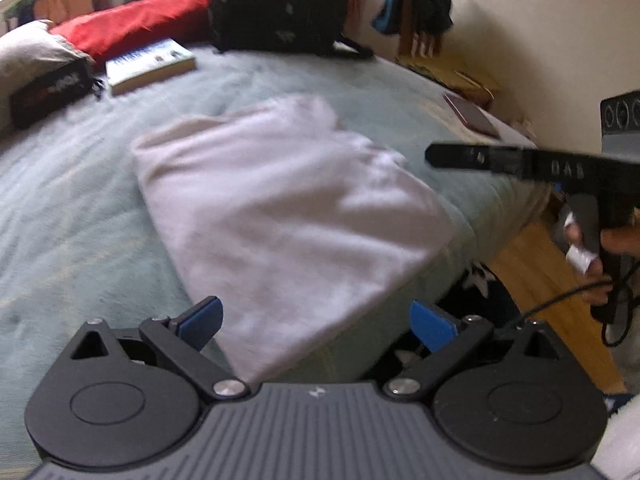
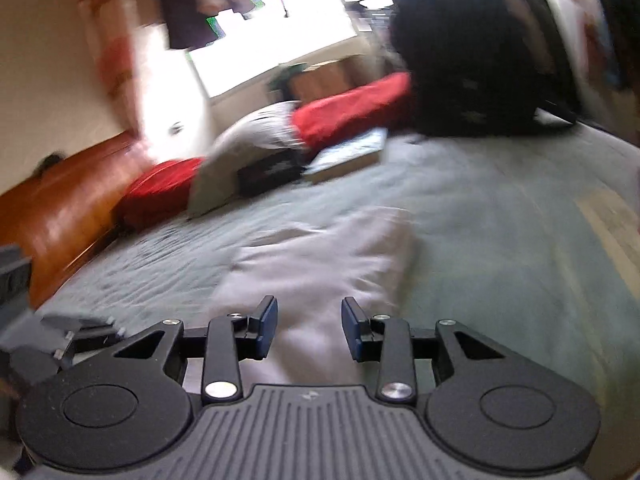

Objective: Fold clothes

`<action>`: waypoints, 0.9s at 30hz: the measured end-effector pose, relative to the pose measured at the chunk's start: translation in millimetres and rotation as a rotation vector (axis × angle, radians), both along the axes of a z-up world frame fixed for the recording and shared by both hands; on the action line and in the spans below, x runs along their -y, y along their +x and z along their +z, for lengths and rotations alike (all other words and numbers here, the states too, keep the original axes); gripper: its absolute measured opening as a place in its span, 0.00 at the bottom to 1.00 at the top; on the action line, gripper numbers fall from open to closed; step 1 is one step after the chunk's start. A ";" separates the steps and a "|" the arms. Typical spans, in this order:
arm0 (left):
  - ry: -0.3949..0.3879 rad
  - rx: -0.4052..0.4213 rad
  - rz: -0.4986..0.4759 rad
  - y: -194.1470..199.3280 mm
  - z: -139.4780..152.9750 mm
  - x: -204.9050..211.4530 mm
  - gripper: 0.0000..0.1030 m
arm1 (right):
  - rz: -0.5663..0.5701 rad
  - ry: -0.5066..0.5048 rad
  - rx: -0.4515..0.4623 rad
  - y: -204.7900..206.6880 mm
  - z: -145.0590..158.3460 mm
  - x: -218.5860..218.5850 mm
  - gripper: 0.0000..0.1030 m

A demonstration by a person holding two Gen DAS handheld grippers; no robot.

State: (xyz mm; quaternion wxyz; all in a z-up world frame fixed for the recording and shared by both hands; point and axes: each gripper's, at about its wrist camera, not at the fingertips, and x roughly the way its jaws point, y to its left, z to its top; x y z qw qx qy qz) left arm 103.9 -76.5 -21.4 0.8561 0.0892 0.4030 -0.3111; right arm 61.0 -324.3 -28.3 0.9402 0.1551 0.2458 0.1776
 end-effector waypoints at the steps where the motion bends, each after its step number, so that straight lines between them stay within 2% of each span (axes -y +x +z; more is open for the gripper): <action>1: 0.000 0.004 0.015 1.3 1.4 -3.0 0.97 | 0.027 -0.007 0.003 5.3 0.1 -5.7 0.39; 4: 0.000 -0.002 0.053 6.6 2.5 -10.8 0.97 | 0.047 -0.019 -0.038 22.1 -11.6 -16.5 0.39; 7: 0.003 -0.005 0.072 12.3 4.2 -16.4 0.97 | -0.029 -0.044 -0.125 29.8 -32.2 -14.7 0.39; 11: 0.020 0.041 0.048 30.0 13.8 -8.2 0.97 | -0.039 0.010 -0.139 20.8 -38.2 -5.4 0.39; 14: -0.023 0.071 0.029 56.7 21.1 8.8 0.97 | -0.044 -0.002 -0.140 18.3 -34.7 -5.6 0.39; 18: -0.066 0.028 0.034 89.8 13.7 33.4 0.97 | -0.047 -0.008 -0.141 17.3 -34.3 -8.1 0.40; 20: -0.047 0.015 0.038 100.7 2.3 44.5 0.97 | -0.046 -0.005 -0.143 17.8 -34.6 -7.6 0.40; 23: -0.020 -0.053 0.070 113.1 -21.1 50.8 0.97 | -0.044 0.000 -0.147 18.5 -34.0 -6.0 0.40; 25: -0.033 -0.063 0.083 113.1 -24.1 47.8 0.97 | -0.042 0.005 -0.149 18.4 -33.2 -5.1 0.42; 27: -0.040 -0.056 0.086 108.5 -15.1 43.8 0.97 | -0.036 0.002 -0.143 17.7 -30.3 -5.5 0.46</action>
